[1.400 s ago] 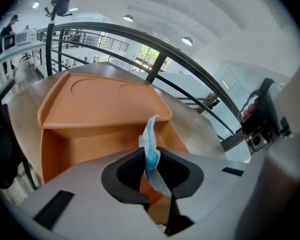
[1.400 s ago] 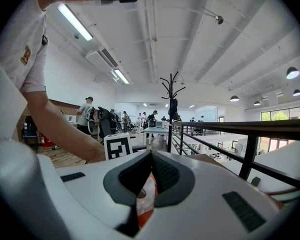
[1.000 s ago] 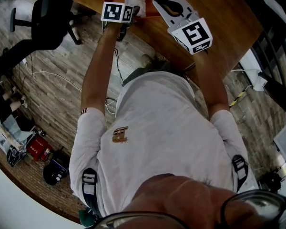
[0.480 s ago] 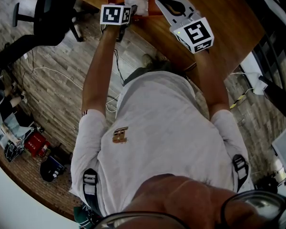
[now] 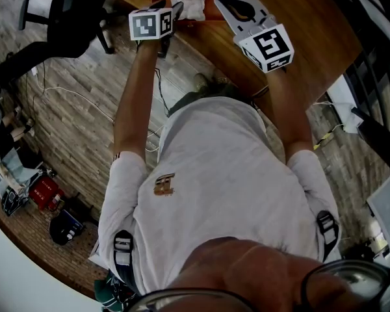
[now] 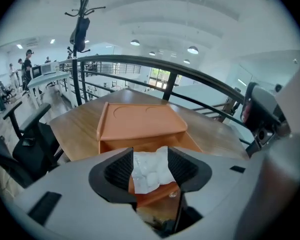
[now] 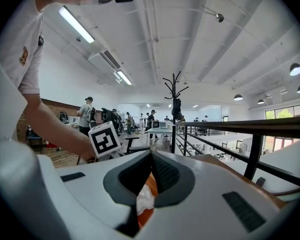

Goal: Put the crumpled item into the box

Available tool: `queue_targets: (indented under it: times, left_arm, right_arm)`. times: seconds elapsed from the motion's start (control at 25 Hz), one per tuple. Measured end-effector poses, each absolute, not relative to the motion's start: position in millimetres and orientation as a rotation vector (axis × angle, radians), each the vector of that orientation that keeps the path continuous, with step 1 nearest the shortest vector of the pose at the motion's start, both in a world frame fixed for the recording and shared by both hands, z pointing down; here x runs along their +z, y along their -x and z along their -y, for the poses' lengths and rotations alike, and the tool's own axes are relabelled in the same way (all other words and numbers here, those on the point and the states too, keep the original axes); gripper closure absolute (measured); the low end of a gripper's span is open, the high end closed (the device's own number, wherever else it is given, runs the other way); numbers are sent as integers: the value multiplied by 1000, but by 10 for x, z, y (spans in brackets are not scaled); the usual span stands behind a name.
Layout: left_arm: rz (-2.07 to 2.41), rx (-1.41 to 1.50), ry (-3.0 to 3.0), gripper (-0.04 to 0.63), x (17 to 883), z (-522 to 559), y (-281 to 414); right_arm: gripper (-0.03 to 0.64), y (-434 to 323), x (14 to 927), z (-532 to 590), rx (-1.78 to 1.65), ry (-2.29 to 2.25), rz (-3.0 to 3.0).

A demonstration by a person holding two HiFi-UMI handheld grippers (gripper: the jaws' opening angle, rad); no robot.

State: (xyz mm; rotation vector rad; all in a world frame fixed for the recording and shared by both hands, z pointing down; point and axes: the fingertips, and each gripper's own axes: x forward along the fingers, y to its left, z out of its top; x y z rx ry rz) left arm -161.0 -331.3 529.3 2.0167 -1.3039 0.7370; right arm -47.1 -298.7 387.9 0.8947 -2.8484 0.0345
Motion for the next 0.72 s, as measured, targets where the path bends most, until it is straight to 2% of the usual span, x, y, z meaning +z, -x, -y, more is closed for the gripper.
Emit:
queue_targets:
  times: [0.32,0.72]
  left_arm:
    - [1392,293,-2235,373,4385,3236,1586]
    - [1382,-135,-2514,452,3406,2826,1526]
  right_arm:
    - [584,581,3702,2883,57,-877,2901]
    - [584,698,3303,2663,92,-858,3021]
